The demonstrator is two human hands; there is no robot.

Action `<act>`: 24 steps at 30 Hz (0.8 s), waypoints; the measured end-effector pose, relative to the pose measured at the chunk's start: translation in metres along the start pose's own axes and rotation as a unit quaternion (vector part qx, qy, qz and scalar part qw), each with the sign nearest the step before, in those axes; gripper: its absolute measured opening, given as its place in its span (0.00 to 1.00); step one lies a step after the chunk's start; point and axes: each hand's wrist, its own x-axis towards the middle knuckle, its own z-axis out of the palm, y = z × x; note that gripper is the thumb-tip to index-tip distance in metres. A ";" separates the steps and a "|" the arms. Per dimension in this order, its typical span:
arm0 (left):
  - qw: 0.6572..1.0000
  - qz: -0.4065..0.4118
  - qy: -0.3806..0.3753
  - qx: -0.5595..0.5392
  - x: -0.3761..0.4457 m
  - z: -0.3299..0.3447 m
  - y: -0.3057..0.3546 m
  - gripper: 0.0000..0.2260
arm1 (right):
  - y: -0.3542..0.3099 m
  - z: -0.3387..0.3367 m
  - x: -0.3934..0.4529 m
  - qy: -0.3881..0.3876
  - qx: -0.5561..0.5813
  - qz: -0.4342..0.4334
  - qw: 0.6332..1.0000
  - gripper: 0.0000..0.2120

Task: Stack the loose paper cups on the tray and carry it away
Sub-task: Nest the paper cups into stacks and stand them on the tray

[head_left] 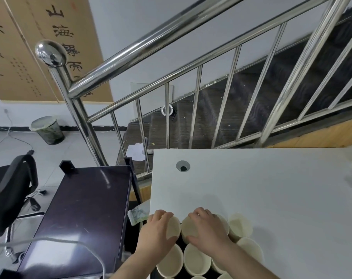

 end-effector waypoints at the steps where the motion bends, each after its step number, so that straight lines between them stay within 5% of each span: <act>1: 1.000 -0.001 0.001 0.002 0.001 0.000 0.000 0.26 | -0.001 -0.001 0.000 0.000 0.003 0.003 1.000 0.26; 14: 0.995 0.072 0.032 -0.054 0.002 -0.007 0.028 0.25 | 0.008 -0.014 -0.036 0.079 0.063 0.029 0.994 0.28; 24: 0.981 0.162 0.057 -0.092 -0.019 0.034 0.166 0.24 | 0.118 -0.043 -0.153 0.142 0.078 0.075 0.984 0.27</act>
